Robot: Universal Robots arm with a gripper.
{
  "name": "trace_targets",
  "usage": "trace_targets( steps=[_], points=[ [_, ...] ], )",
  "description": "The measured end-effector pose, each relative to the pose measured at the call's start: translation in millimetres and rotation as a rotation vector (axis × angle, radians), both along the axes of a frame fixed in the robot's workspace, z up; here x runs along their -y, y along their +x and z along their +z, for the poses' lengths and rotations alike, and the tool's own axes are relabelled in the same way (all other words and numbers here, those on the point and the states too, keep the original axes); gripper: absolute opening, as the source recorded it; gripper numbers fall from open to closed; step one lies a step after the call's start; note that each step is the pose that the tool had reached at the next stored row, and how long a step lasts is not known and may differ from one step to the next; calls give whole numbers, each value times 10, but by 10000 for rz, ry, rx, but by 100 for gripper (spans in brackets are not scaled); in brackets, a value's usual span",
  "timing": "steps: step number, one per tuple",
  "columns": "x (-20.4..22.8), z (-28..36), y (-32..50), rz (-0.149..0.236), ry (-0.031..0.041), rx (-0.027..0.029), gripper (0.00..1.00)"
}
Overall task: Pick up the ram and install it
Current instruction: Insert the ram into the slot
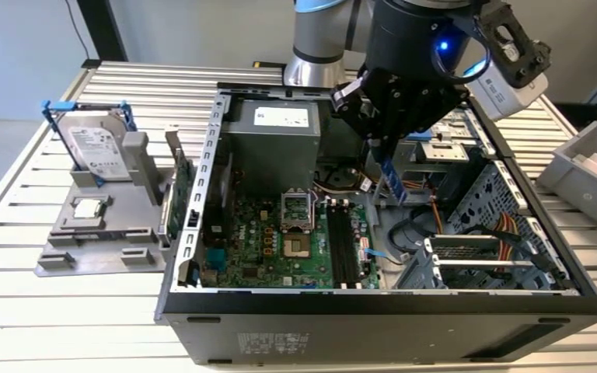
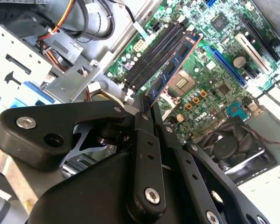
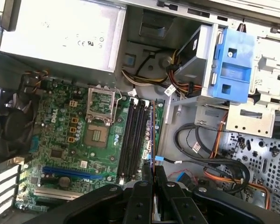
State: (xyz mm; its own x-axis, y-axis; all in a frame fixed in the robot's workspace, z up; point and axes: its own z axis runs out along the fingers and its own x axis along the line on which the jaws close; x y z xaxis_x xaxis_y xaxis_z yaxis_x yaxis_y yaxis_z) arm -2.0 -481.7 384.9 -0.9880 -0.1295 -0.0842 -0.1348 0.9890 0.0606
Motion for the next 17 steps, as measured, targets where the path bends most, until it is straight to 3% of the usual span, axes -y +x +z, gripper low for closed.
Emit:
trace_targets(
  steps=[4,14,16,17],
  points=[
    [0,1,0,-256,-1,-1,0],
    [-1,-5,0,-282,-2,-3,0],
    [0,-9,0,-284,-3,-42,0],
    [0,-10,0,-284,-5,-101,0]
  ],
)
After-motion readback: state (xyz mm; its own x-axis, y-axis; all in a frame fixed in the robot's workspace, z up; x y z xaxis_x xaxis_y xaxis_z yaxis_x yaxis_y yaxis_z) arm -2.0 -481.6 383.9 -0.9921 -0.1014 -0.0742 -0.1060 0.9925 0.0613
